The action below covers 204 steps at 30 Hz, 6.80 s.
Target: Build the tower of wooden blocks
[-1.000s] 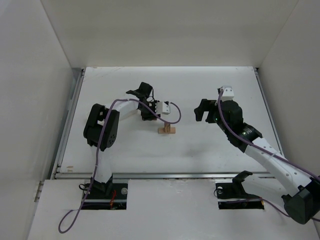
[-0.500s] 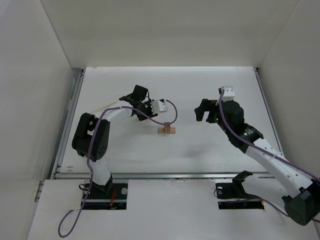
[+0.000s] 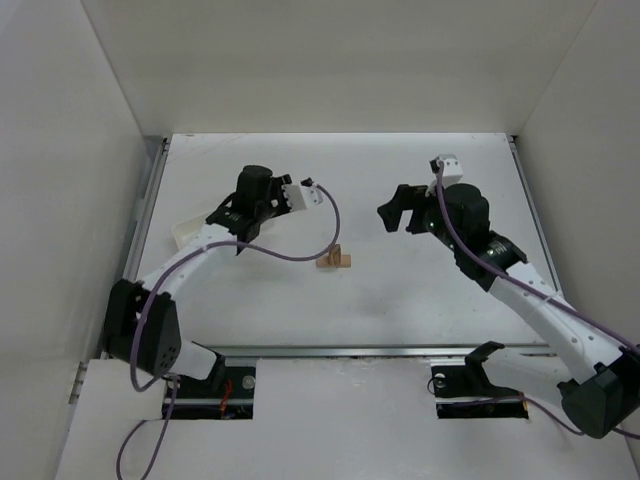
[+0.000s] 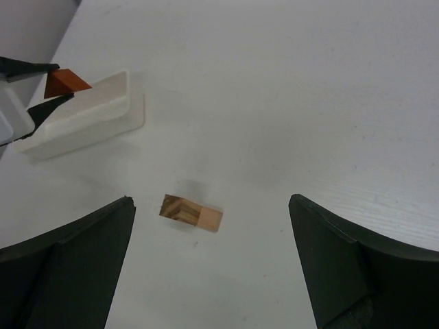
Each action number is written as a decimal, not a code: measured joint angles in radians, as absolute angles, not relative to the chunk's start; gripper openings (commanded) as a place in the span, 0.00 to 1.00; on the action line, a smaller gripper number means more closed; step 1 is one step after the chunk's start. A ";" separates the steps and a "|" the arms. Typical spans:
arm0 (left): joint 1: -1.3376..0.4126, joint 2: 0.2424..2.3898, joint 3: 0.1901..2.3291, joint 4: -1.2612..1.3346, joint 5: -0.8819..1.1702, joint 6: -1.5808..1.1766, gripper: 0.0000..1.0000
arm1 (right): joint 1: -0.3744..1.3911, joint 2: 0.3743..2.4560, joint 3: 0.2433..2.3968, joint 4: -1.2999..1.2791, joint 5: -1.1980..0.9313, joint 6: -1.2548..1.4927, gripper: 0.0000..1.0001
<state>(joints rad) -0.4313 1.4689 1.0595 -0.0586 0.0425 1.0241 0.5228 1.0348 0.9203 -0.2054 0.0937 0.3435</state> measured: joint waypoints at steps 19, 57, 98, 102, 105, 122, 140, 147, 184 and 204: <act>-0.440 0.890 0.597 0.261 0.286 1.333 0.08 | 0.495 1.222 1.107 -0.151 -0.393 0.276 1.00; -0.440 0.697 0.492 0.230 0.358 1.582 0.04 | 0.773 1.558 1.228 0.287 -0.473 0.186 0.80; -0.440 0.677 0.492 0.235 0.361 1.585 0.04 | 0.833 1.716 1.300 0.368 -0.457 0.179 0.56; -0.440 0.678 0.492 0.241 0.354 1.571 0.04 | 0.833 1.716 1.301 0.368 -0.459 0.180 0.51; -0.440 0.678 0.492 0.242 0.352 1.567 0.04 | 0.833 1.716 1.301 0.368 -0.464 0.180 0.39; -0.440 0.669 0.522 0.145 0.366 1.552 0.90 | 0.835 1.721 1.309 0.363 -0.474 0.147 0.03; -0.439 0.776 1.112 -0.402 0.346 0.931 0.92 | 0.752 1.587 1.301 0.104 -0.307 -0.009 0.00; -0.345 1.069 1.429 -0.614 0.457 0.640 0.88 | 0.754 1.410 1.217 0.078 -0.273 -0.086 0.00; -0.544 1.576 1.683 -0.976 0.759 1.089 0.73 | 0.794 1.316 1.013 -0.052 -0.359 -0.394 0.00; -0.459 1.447 1.461 -0.720 0.819 0.830 0.71 | 0.807 1.254 0.946 0.038 -0.299 -0.367 0.00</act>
